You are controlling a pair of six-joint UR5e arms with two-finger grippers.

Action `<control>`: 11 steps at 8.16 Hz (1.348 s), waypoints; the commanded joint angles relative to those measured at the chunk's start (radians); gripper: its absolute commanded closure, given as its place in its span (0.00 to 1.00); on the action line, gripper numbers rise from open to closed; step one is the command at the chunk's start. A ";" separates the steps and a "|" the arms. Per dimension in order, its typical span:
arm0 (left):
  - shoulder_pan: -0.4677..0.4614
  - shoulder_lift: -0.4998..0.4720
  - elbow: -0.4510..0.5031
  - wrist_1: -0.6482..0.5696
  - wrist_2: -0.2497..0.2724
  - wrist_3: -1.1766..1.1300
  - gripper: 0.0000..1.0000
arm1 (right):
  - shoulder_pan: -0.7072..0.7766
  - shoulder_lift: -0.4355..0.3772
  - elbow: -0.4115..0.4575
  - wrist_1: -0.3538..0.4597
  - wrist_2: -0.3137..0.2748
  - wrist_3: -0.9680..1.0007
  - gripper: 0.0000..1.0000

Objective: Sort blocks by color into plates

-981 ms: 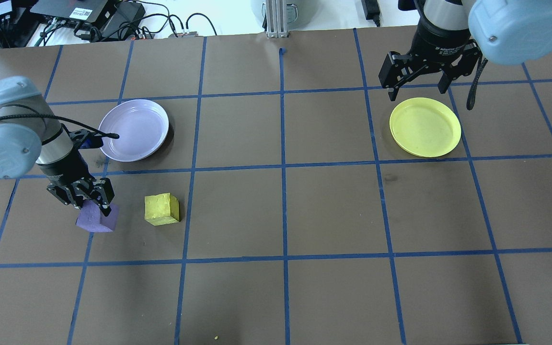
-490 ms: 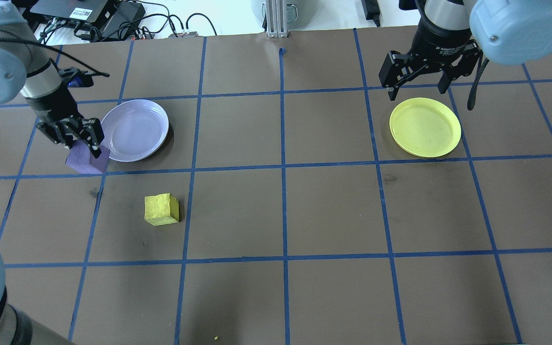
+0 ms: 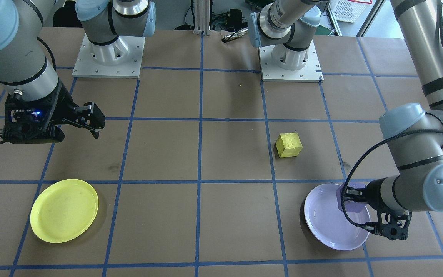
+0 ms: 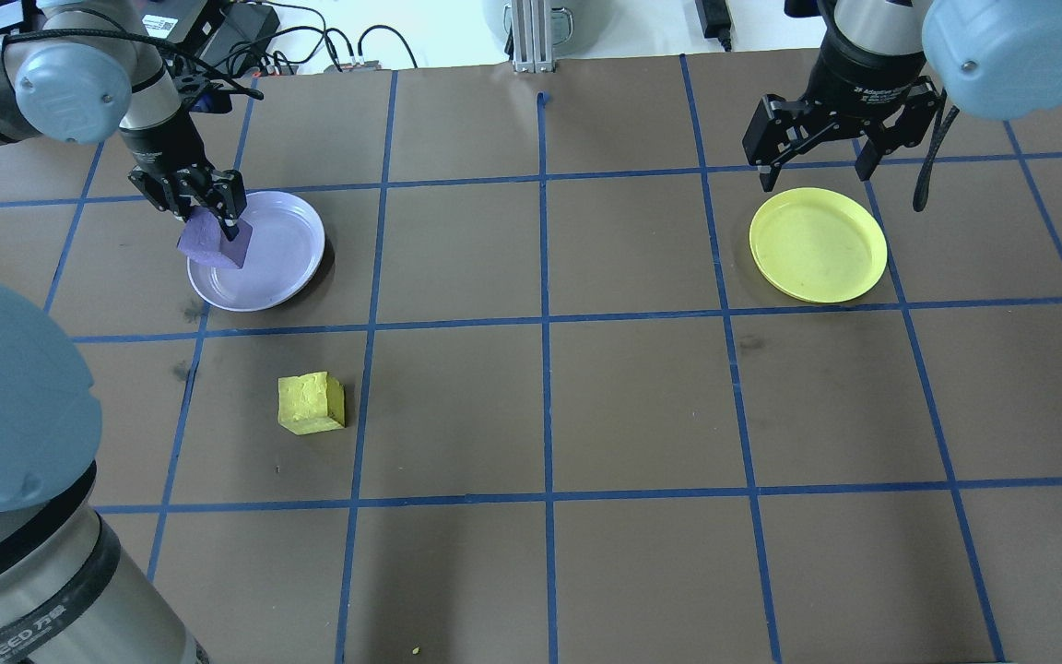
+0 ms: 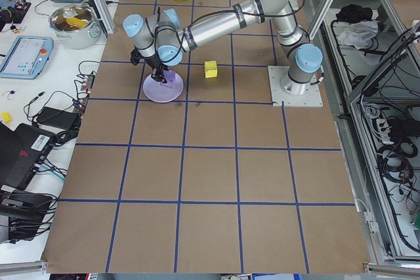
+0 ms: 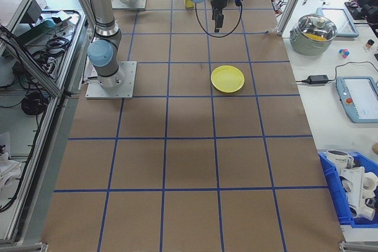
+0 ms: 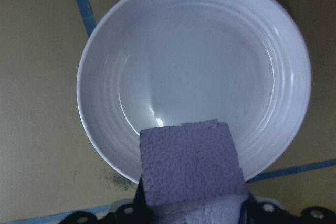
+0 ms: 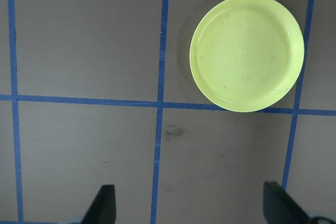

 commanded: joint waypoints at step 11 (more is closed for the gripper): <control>-0.082 0.242 -0.210 -0.046 -0.158 -0.457 0.00 | -0.005 -0.001 0.000 -0.012 -0.014 0.007 0.00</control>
